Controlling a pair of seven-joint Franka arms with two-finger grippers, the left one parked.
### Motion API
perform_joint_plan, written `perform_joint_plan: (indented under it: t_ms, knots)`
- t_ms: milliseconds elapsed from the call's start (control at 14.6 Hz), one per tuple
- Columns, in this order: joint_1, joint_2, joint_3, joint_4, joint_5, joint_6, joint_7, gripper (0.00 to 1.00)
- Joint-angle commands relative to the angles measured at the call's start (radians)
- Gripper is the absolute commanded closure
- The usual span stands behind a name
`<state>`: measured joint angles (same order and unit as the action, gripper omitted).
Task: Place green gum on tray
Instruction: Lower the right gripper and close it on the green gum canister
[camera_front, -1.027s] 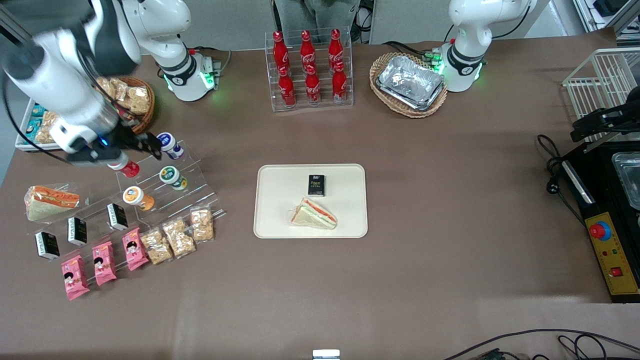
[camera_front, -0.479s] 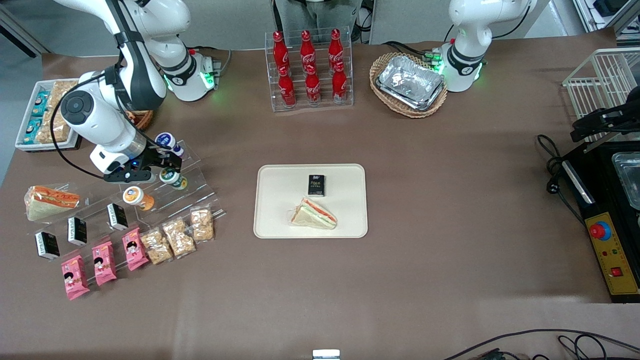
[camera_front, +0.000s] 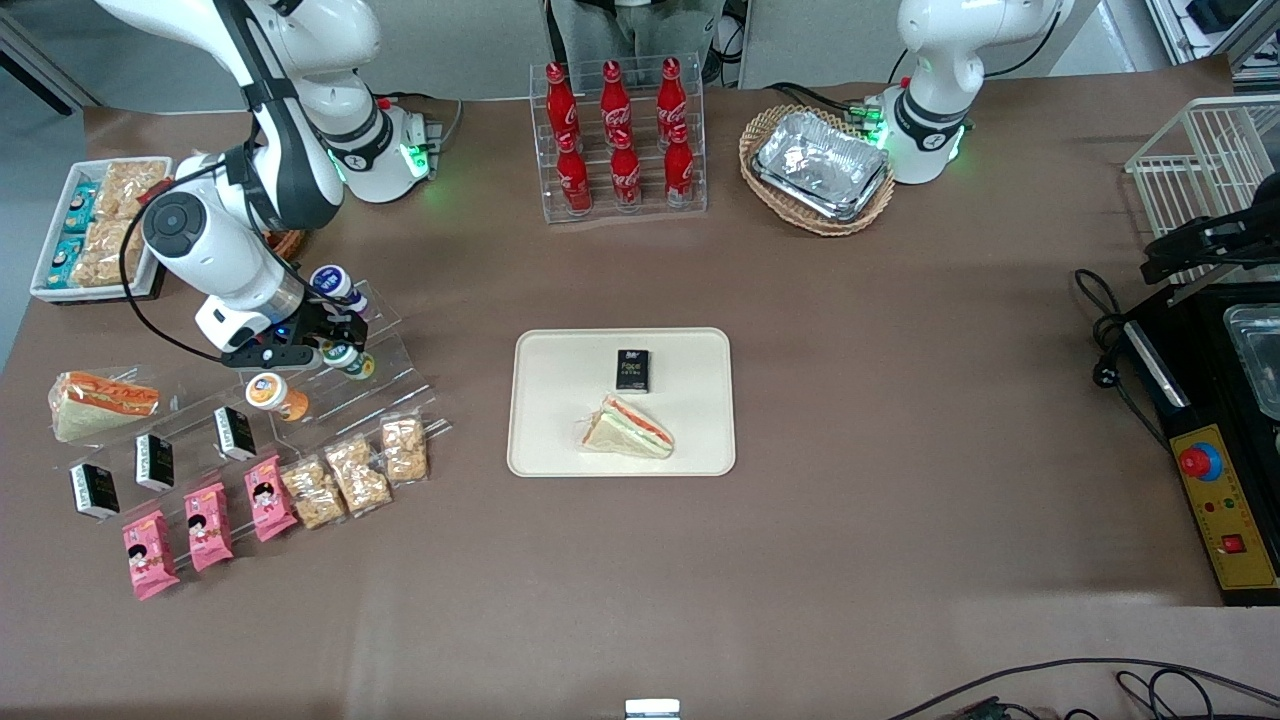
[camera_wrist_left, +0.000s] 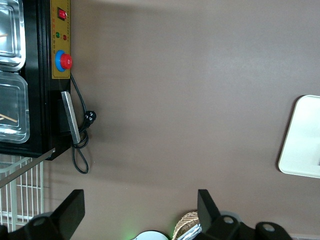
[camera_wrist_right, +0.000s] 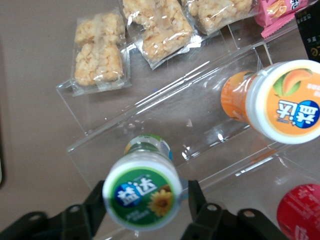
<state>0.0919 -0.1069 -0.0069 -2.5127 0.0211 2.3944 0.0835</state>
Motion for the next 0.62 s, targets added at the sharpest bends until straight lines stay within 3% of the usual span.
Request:
perform_joint_plan:
  t_ms: [0,342,548]
  knots:
    - [0.002,0.024,0.001,0.002,0.008,0.037,0.005,0.6]
    - [0.0,-0.035,0.001,0.023,0.013,0.016,-0.008,0.81]
    - [0.0,-0.175,0.001,0.131,0.011,-0.229,-0.01,0.84]
